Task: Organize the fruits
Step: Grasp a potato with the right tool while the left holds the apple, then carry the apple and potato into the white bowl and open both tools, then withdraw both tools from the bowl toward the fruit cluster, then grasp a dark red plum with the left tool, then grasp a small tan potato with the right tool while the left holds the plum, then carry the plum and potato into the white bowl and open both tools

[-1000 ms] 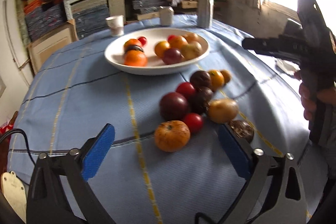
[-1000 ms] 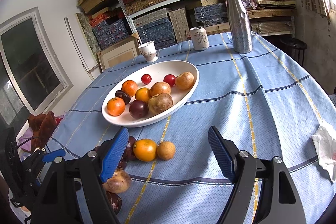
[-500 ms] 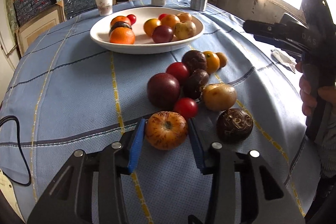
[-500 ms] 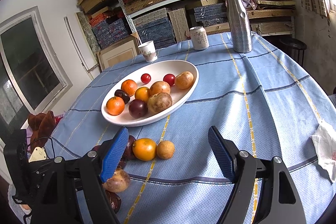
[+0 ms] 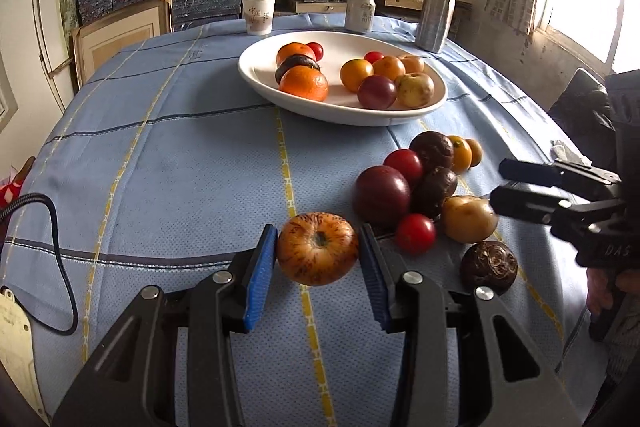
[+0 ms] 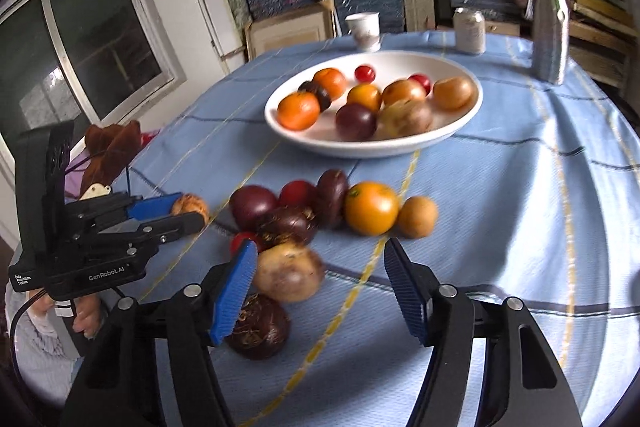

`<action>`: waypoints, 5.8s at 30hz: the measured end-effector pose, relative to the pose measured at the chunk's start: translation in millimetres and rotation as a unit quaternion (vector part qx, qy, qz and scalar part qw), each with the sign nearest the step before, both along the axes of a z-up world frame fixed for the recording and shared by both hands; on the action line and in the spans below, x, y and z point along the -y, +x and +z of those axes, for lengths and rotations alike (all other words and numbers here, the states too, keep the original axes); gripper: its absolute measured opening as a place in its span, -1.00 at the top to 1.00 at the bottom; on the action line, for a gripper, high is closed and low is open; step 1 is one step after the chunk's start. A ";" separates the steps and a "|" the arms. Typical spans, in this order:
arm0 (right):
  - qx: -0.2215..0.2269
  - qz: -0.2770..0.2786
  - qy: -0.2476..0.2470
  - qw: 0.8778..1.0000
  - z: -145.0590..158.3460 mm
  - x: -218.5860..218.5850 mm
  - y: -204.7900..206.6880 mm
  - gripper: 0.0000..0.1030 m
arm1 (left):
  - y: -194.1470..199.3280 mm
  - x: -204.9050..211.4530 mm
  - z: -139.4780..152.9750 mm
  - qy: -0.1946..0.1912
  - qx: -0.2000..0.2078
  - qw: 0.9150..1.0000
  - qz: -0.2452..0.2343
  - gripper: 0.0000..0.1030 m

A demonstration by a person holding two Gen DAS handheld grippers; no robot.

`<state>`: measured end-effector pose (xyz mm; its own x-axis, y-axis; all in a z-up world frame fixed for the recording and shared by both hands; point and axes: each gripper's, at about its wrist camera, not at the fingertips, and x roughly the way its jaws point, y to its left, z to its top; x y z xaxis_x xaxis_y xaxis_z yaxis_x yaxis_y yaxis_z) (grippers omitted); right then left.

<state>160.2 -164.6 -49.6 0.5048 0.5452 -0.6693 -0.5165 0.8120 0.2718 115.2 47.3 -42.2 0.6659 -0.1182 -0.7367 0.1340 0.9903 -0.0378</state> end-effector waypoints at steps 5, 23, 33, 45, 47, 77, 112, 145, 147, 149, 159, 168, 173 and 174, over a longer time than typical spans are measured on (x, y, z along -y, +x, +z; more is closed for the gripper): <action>-0.035 0.025 0.006 0.999 -9.7 -10.2 3.6 -0.16 | 0.4 0.7 -0.6 0.001 -0.001 1.000 -0.002 0.21; -0.013 0.026 0.045 0.999 11.4 0.4 1.7 0.22 | 9.2 10.2 19.3 0.006 0.019 1.000 -0.005 0.21; 0.058 -0.059 0.039 0.996 92.7 34.3 83.1 0.22 | 101.5 30.1 81.4 0.006 0.058 0.998 0.008 0.21; 0.006 -0.101 0.024 0.995 32.9 0.6 212.4 0.22 | 204.7 47.8 33.4 -0.011 0.010 1.000 0.023 0.21; 0.001 -0.102 0.019 0.995 26.9 -4.2 221.6 0.22 | 212.9 47.9 29.0 -0.014 0.007 1.000 0.022 0.21; 0.134 -0.075 0.025 0.988 47.1 32.6 -2.1 -0.46 | 34.4 24.1 24.0 0.029 0.047 0.998 0.043 -0.31; 0.102 -0.096 0.017 0.990 35.0 41.5 8.0 -0.59 | 51.8 39.5 -10.2 0.003 -0.039 0.999 -0.031 -0.07; -0.024 -0.074 -0.039 0.996 -18.9 34.7 52.9 0.25 | 54.4 17.8 -2.4 -0.005 -0.022 1.000 0.014 0.27; -0.035 -0.069 -0.021 0.997 -20.5 36.4 56.7 0.32 | 54.6 18.4 -3.6 -0.004 -0.025 1.000 0.013 0.27; -0.050 -0.060 -0.004 0.997 -22.8 35.6 61.9 0.38 | 54.6 19.4 -4.5 -0.003 -0.027 1.000 0.011 0.27; -0.046 -0.055 -0.001 0.997 -21.2 30.1 62.2 0.43 | 53.7 18.4 -4.8 -0.005 -0.026 1.000 0.011 0.27; 0.025 -0.089 0.042 0.995 25.6 54.4 47.4 0.43 | 53.5 19.3 37.4 -0.014 0.025 0.999 0.017 0.27; 0.067 -0.082 0.037 0.994 81.8 49.3 65.3 0.43 | 83.1 31.0 71.9 0.000 0.050 0.999 0.018 0.27; 0.077 -0.086 0.033 0.993 92.3 46.5 73.4 0.43 | 91.2 36.2 75.9 0.002 0.055 0.998 0.017 0.27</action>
<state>233.6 -211.1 42.7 0.6877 0.4825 -0.5424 -0.4119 0.8746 0.2557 206.4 11.2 33.7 0.7465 -0.0907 -0.6592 0.1025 0.9945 -0.0208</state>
